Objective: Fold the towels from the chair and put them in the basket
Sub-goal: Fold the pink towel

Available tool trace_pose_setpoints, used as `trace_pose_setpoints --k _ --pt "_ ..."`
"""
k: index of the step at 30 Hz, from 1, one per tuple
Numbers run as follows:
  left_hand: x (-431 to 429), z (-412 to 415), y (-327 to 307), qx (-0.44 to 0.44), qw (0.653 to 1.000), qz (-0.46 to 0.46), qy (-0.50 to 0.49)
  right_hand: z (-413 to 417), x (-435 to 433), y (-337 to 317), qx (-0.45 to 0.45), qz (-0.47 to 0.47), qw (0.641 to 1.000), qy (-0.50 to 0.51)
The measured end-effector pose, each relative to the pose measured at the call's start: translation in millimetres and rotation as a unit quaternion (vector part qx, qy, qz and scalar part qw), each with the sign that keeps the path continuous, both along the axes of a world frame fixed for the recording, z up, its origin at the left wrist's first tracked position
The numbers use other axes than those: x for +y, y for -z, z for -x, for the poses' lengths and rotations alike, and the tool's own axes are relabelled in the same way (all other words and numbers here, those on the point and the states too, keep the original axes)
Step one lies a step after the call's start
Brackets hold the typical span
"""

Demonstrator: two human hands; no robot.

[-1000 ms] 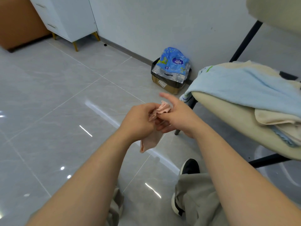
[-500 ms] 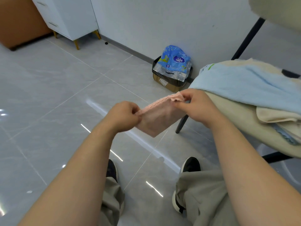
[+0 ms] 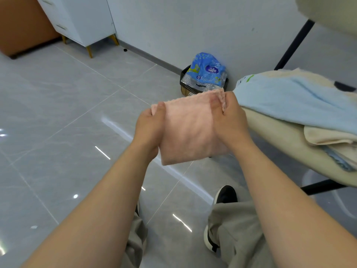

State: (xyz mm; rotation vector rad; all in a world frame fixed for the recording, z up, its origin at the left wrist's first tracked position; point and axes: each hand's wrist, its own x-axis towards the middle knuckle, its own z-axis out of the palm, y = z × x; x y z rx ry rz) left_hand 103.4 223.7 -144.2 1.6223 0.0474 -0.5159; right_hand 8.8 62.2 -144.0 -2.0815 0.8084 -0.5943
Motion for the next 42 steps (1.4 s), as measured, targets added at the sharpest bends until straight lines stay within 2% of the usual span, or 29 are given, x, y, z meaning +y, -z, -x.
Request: trace_pose_setpoints --k 2,3,5,6,8,11,13,16,18,19,21,23,25,27,29,31,33,34,36,38,42 --pt "0 1 -4 0.129 0.988 0.074 0.049 1 -1 -1 -0.008 0.003 1.000 0.013" --pt "0 2 -4 0.167 0.979 0.092 0.066 2 -3 -1 -0.011 0.004 1.000 0.019" --pt "-1 4 -1 0.176 0.979 0.090 0.056 3 -5 -1 -0.011 0.013 0.999 0.028" --pt "-2 5 2 0.146 0.985 0.078 0.043 3 -7 0 -0.009 0.020 0.999 0.029" --pt "-2 6 7 0.019 0.999 0.006 0.046 4 -7 1 -0.001 0.032 0.999 0.028" --pt "-2 10 6 -0.165 0.978 -0.118 0.041 3 -7 1 -0.002 0.043 0.998 0.042" --pt "-1 11 3 -0.231 0.961 -0.150 0.034 3 -7 1 -0.015 0.039 0.998 0.051" --pt "0 8 2 -0.270 0.945 -0.180 0.032 4 -9 1 -0.027 0.011 0.997 0.065" --pt "2 6 1 -0.232 0.958 -0.168 0.024 3 -9 0 -0.028 -0.005 0.997 0.078" --pt "2 5 0 -0.179 0.974 -0.139 0.025 3 -10 0 -0.029 -0.010 0.996 0.083" --pt "2 6 -6 0.012 0.997 -0.035 0.060 3 -12 0 -0.032 -0.016 0.995 0.091" --pt "3 8 -11 0.183 0.975 0.054 0.116 4 -14 0 -0.029 -0.021 0.994 0.100" --pt "2 10 -8 0.215 0.967 0.072 0.120 4 -17 1 -0.023 -0.035 0.994 0.101" --pt "0 9 0 0.111 0.989 0.016 0.099 2 -16 0 -0.011 -0.066 0.993 0.101" --pt "-1 9 5 -0.007 0.996 -0.044 0.080 1 -17 1 -0.004 -0.145 0.986 0.082" --pt "-1 8 3 -0.048 0.996 -0.054 0.061 -1 -18 2 -0.014 -0.285 0.958 0.042" --pt "0 6 3 -0.069 0.994 -0.066 0.049 -1 -18 4 -0.027 -0.353 0.935 0.028" --pt "0 6 3 -0.078 0.993 -0.074 0.050 -2 -18 5 -0.023 -0.331 0.943 0.030" --pt "0 6 3 -0.094 0.990 -0.087 0.052 -2 -16 5 0.020 -0.183 0.982 0.033" --pt "-1 8 3 -0.119 0.986 -0.107 0.054 1 -11 3 0.063 -0.051 0.996 0.036" --pt "-2 7 2 -0.180 0.971 -0.150 0.046 3 -6 0 0.058 -0.005 0.998 0.037"
